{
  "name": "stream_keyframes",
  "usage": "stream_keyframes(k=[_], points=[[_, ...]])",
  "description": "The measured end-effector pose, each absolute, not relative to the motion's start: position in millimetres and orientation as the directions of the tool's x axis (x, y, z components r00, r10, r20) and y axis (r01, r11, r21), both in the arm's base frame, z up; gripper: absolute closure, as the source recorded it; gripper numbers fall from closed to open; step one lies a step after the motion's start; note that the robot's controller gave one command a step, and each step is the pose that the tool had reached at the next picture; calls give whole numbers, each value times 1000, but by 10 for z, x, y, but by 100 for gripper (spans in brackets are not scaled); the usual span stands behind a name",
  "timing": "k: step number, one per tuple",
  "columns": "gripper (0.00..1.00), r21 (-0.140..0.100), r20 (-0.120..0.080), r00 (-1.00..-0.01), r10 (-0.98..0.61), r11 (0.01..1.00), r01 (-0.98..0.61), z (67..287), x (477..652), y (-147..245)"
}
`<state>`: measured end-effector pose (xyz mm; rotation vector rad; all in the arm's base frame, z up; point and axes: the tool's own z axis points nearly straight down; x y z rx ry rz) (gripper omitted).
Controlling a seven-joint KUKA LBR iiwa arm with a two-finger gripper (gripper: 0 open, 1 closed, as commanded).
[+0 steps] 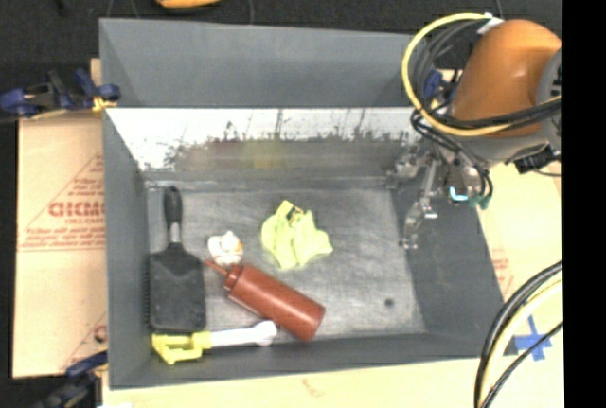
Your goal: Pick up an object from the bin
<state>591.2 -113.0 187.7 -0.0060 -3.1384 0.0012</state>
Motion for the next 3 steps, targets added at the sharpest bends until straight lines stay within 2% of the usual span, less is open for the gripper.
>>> stream_keyframes(k=[1, 2, 3], points=[[0, -2, -5, -1000, 1, 1000, 1, 1923, 5930, -1125], [0, -3, -7, -992, -128, 992, -128, 1419, 6019, -768], [0, -1, -2, -951, -309, 951, -309, 1539, 6340, -348]])
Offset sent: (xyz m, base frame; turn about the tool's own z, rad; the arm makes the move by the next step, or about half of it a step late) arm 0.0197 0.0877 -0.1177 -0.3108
